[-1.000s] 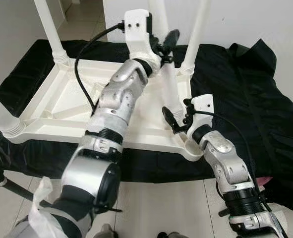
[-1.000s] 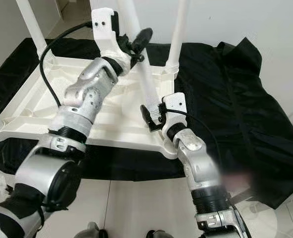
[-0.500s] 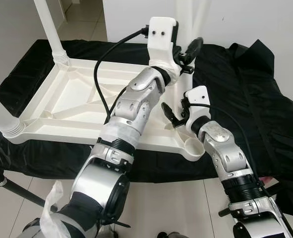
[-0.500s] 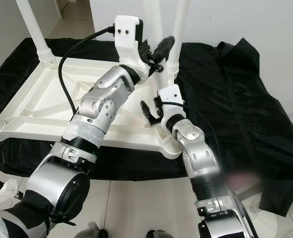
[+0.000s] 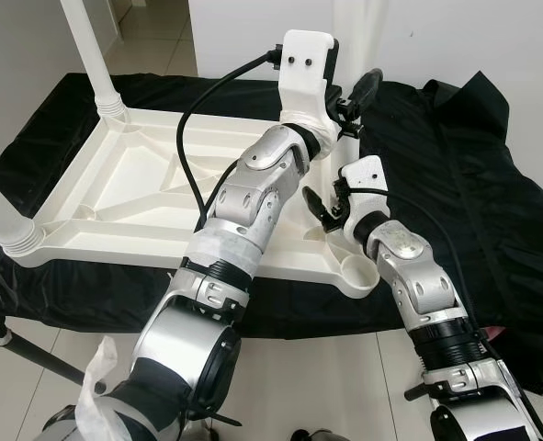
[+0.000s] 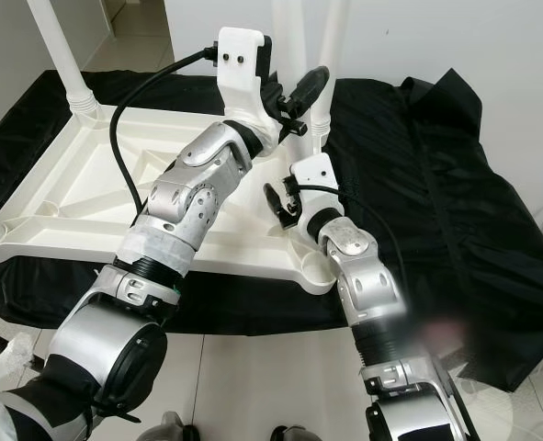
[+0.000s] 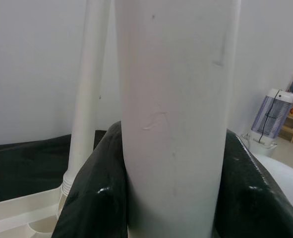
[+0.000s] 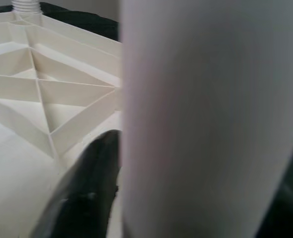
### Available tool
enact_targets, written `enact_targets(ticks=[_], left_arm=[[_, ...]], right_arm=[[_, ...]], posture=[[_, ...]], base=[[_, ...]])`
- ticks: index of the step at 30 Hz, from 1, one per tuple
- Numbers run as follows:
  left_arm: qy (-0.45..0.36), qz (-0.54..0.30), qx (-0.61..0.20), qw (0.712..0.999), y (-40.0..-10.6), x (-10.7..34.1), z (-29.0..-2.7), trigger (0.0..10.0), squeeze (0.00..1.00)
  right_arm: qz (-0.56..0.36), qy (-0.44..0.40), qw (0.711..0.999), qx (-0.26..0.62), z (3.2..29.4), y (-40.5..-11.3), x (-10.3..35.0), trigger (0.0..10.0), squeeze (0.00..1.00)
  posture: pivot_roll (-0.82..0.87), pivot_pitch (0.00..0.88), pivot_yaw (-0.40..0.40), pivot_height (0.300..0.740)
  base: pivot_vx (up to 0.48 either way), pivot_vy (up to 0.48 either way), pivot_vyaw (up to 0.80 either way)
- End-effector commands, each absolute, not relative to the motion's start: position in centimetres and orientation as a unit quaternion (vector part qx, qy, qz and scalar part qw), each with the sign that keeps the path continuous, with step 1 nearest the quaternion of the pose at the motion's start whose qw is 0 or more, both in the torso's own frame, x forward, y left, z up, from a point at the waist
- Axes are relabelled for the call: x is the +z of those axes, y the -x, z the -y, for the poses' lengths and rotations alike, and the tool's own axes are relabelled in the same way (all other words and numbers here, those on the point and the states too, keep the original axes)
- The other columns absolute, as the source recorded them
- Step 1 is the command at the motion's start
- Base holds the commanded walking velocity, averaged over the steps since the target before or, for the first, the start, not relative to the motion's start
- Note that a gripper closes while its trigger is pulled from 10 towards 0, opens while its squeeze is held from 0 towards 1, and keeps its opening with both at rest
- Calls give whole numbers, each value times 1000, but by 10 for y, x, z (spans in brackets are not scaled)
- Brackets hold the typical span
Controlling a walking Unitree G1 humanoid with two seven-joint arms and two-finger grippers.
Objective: Building children table
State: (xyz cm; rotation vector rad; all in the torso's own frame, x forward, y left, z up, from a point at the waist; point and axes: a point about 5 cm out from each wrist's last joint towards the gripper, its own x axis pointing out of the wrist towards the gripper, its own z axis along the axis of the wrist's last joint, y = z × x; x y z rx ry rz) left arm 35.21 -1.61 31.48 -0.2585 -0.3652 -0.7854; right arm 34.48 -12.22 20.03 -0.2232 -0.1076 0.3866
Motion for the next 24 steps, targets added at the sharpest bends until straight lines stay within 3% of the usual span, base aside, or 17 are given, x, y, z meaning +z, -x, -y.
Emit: enact_targets(ticks=[1,10,11,12,13,14,23,24], left_arm=[[125,189,-387,894,-346,320,20,10000,0],[120,190,-393,892,-344,320,22,10000,0],[114,194,-398,889,-343,320,22,10000,0],[114,194,-398,889,-343,320,22,10000,0],[119,193,-404,886,-342,320,23,10000,267],[127,193,-409,883,-341,320,23,10000,1000],[117,198,-416,880,-337,319,24,10000,1000],[119,201,-420,877,-336,320,24,10000,0]], right_arm=[[45,108,975,188,123,-346,198,0,0],[44,98,978,177,124,-347,199,0,0],[41,88,981,167,125,-348,199,3569,0],[41,88,981,167,125,-348,199,3569,0],[39,83,983,160,126,-349,199,10000,0],[39,78,984,156,126,-349,200,10000,0],[38,32,991,127,128,-351,201,10000,0],[39,26,992,121,130,-351,202,10000,0]], posture=[[-48,86,-15,740],[-47,82,-13,740],[-46,85,-13,740],[-46,85,-13,740],[-45,86,-13,740],[-46,87,-12,740],[-46,84,-9,740],[-44,80,-10,740]], base=[[0,0,0],[0,0,0],[0,0,0],[0,0,0],[0,0,0],[0,0,0],[0,0,0],[0,0,0]])
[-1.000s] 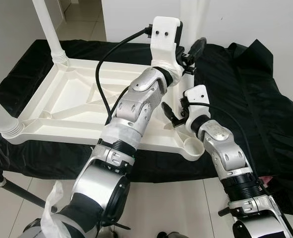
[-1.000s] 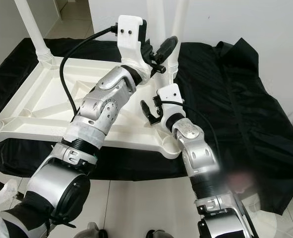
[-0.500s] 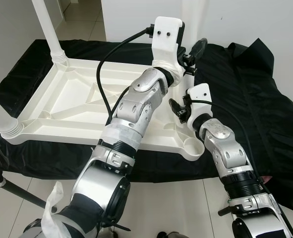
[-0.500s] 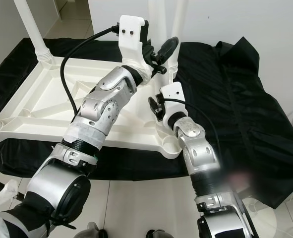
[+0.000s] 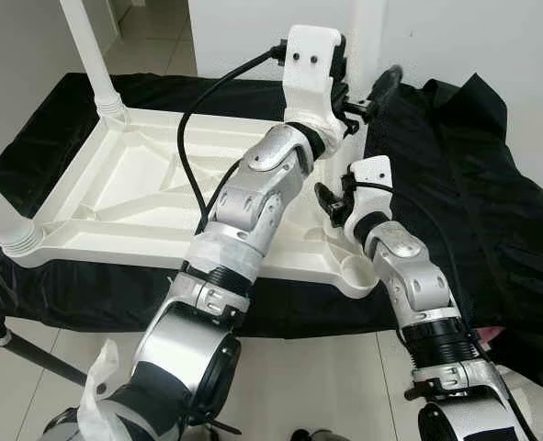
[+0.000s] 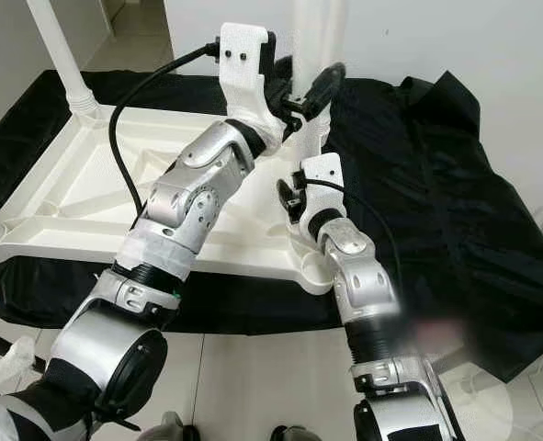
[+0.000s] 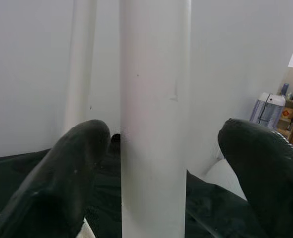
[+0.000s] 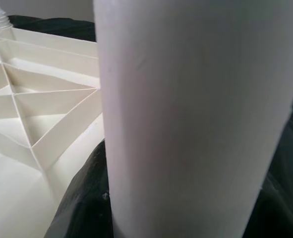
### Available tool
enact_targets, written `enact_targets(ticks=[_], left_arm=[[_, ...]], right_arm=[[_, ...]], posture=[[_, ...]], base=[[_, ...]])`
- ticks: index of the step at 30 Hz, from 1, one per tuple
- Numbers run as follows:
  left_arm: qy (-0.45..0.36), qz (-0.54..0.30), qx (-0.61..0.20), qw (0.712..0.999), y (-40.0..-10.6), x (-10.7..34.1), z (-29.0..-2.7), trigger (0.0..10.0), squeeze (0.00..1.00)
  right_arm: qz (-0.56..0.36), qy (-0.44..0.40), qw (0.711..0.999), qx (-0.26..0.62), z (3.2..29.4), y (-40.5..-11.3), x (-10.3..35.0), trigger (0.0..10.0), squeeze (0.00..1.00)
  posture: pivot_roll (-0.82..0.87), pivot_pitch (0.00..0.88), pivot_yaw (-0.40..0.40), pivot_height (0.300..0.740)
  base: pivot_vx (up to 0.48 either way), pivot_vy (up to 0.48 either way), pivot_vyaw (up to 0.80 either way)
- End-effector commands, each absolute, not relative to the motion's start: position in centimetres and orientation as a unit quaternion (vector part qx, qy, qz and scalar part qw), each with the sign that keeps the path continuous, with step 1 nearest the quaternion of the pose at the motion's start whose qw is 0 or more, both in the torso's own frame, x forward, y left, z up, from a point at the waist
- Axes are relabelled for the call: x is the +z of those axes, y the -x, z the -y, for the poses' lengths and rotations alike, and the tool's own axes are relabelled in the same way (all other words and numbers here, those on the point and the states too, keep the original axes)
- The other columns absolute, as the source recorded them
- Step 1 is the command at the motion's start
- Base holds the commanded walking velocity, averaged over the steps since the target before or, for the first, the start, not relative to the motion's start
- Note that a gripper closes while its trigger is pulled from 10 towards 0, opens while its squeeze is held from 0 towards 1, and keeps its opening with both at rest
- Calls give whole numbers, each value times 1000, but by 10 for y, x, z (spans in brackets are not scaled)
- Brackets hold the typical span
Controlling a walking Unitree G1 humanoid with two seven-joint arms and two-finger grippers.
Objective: Building children table
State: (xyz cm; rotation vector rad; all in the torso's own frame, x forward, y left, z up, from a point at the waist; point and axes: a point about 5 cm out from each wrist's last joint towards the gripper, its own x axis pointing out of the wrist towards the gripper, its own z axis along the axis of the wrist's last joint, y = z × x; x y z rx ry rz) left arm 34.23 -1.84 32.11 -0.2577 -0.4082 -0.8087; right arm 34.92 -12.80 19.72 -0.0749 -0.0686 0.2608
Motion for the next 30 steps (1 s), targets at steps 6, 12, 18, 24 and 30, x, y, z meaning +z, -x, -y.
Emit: enact_targets(ticks=[6,12,18,24,30], left_arm=[[128,210,-417,875,-334,322,21,10000,0],[136,203,-403,882,-336,318,14,10000,0],[135,195,-377,896,-342,311,0,10000,0],[124,173,-351,912,-348,295,-16,10000,0],[109,151,-341,922,-348,277,-25,10000,0]], right_arm=[[45,10,994,100,136,-351,203,10000,0],[52,6,994,96,137,-348,203,10000,0],[56,-5,995,84,140,-344,199,10000,0],[61,-18,996,65,146,-335,191,10000,0],[67,-15,997,27,160,-325,182,10000,0]], posture=[[-45,73,-13,740],[-37,71,-13,740],[-35,74,-15,740],[-33,75,-9,740],[-48,72,6,740]], base=[[0,0,0],[0,0,0],[0,0,0],[0,0,0],[0,0,0]])
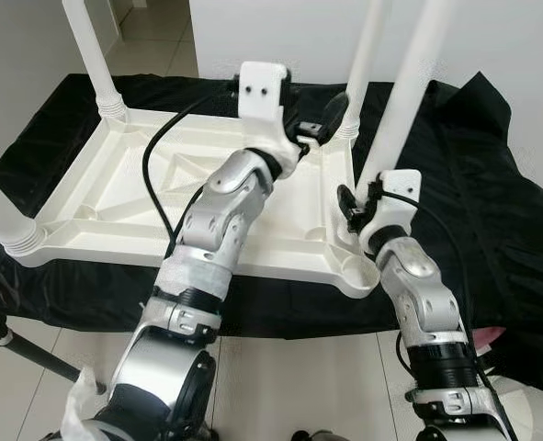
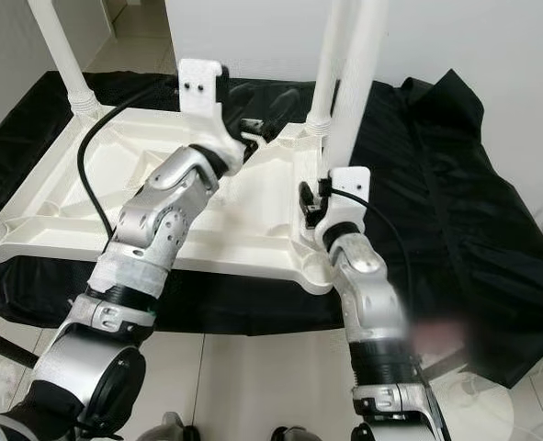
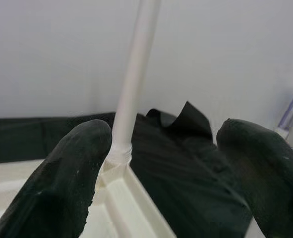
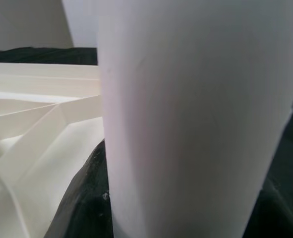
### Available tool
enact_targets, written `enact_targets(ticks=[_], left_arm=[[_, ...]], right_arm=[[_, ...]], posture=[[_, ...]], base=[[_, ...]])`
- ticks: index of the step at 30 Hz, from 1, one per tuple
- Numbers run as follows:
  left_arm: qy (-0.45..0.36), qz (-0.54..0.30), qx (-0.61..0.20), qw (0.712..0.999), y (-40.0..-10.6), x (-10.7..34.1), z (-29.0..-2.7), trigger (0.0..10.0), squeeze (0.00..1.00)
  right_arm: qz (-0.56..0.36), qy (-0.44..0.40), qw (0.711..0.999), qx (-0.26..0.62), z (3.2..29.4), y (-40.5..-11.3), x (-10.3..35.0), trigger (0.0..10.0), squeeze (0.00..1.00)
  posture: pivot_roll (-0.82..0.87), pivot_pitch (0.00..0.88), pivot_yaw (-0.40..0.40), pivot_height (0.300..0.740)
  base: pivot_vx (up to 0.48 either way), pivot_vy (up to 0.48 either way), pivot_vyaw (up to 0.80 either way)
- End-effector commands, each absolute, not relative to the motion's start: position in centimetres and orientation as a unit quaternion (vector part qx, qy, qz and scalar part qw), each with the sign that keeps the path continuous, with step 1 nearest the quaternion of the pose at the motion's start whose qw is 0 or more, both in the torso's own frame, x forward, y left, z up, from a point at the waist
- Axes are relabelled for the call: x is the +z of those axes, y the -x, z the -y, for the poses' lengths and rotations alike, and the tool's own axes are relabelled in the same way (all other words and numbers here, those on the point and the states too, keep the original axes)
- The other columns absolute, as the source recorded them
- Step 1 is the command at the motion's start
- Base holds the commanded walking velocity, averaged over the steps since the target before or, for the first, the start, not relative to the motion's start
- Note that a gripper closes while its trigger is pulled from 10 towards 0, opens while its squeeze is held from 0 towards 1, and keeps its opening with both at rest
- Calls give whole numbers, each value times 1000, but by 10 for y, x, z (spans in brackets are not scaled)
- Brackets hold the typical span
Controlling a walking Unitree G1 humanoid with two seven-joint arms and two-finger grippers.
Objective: Building children table
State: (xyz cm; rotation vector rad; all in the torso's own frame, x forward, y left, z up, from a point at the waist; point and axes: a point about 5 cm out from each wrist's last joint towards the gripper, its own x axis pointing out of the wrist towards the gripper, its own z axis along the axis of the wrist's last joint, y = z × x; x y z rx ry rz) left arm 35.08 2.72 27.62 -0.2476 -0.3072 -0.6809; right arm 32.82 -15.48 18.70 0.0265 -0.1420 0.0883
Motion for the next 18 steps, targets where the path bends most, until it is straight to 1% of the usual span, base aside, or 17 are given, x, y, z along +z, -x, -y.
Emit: enact_targets(ticks=[1,4,9,14,18], left_arm=[[108,148,-340,923,-348,274,-27,10000,0],[104,145,-339,924,-347,271,-29,10000,0],[95,139,-338,926,-347,265,-33,10000,0],[74,136,-347,925,-342,252,-41,10000,0],[64,129,-356,923,-338,245,-42,10000,0]], right_arm=[[67,-18,997,18,163,-323,181,10000,0],[73,-26,997,1,170,-319,179,10000,0],[89,-29,996,-7,173,-313,177,10000,0],[115,-9,993,14,168,-303,174,10000,0],[118,-15,993,21,166,-300,172,10000,0]], posture=[[-48,72,6,740],[-49,79,3,740],[-45,80,4,740],[-57,80,18,740],[-54,82,26,740]], base=[[0,0,0],[0,0,0],[0,0,0],[0,0,0],[0,0,0]])
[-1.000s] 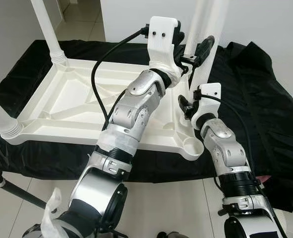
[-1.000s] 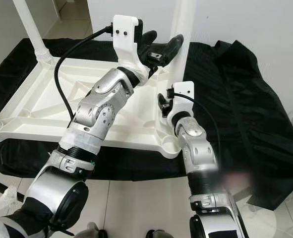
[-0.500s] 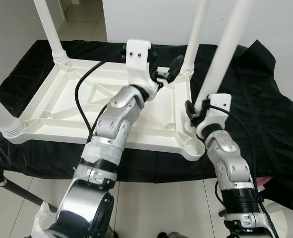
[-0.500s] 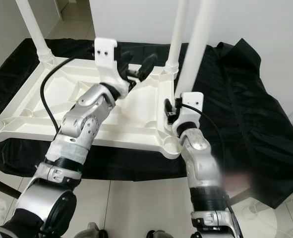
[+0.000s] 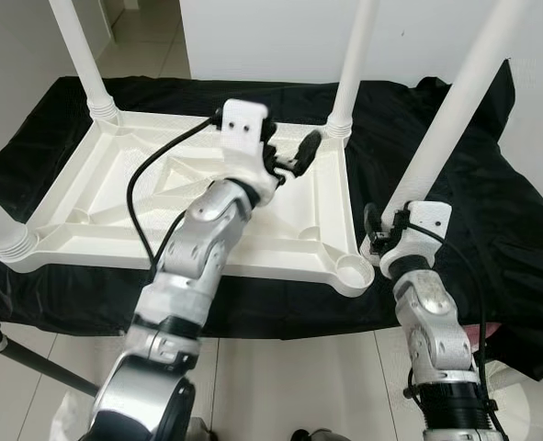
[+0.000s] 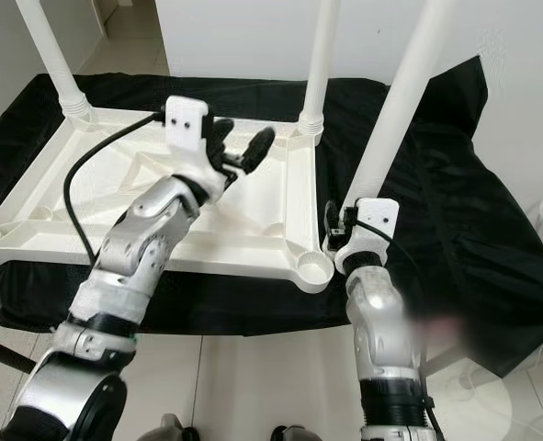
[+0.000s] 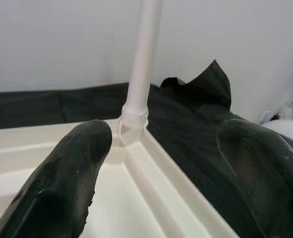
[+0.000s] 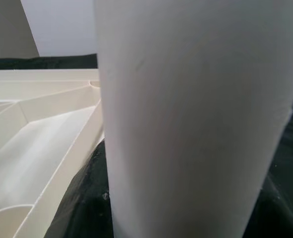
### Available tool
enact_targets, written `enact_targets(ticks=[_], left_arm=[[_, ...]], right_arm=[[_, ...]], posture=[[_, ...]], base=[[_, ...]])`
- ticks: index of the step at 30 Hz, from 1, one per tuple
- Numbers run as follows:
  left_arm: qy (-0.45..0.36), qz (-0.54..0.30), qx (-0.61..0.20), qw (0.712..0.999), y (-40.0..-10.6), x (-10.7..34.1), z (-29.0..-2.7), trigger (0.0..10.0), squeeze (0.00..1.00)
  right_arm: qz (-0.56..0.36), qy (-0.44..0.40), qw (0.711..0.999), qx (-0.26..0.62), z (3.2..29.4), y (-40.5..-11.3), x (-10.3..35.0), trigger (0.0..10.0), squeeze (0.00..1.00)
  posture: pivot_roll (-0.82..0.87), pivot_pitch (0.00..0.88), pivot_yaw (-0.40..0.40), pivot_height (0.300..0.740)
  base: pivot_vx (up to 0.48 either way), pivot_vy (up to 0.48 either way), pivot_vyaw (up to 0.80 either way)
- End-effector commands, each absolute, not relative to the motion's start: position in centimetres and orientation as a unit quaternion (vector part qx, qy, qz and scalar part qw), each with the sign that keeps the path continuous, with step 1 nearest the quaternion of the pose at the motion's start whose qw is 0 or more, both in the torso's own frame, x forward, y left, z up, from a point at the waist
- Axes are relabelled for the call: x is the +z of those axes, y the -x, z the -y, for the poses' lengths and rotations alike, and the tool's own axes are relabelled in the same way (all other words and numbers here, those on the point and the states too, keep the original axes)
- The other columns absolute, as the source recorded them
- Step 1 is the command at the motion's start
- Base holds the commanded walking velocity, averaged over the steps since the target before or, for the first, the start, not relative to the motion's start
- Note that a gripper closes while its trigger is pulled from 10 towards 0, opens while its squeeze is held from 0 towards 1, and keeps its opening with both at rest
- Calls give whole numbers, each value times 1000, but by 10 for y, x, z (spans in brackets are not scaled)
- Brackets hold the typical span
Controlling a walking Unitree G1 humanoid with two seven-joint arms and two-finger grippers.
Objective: Building children table
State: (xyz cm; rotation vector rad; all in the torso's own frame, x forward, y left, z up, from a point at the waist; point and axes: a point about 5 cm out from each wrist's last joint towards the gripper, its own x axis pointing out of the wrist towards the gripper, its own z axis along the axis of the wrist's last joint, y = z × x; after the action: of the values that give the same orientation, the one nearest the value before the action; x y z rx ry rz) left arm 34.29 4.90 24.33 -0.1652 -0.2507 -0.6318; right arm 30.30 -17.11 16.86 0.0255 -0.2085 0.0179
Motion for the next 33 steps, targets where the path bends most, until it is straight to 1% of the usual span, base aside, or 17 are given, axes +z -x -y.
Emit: enact_targets(ticks=[1,9,15,19,23,33], left_arm=[[60,125,-359,923,-336,242,-41,10000,0],[50,94,-380,919,-322,219,-39,10000,0],[41,75,-384,919,-314,203,-43,10000,0],[20,65,-393,917,-306,191,-48,10000,0],[6,59,-397,916,-301,184,-51,10000,0],[-23,49,-413,909,-291,172,-59,10000,0]], right_arm=[[121,-18,992,22,167,-299,171,10000,0],[146,-20,989,28,167,-294,176,10000,0],[167,-14,984,54,163,-294,182,10000,0],[166,-12,982,84,155,-290,178,10000,0],[161,-12,982,96,151,-288,174,10000,0],[151,-6,983,103,152,-282,164,10000,0]], posture=[[-51,88,26,740],[-48,96,7,740],[-41,106,-11,740],[-35,109,-22,740],[-30,110,-22,740],[-24,113,-23,740]], base=[[0,0,0],[0,0,0],[0,0,0],[0,0,0],[0,0,0],[0,0,0]])
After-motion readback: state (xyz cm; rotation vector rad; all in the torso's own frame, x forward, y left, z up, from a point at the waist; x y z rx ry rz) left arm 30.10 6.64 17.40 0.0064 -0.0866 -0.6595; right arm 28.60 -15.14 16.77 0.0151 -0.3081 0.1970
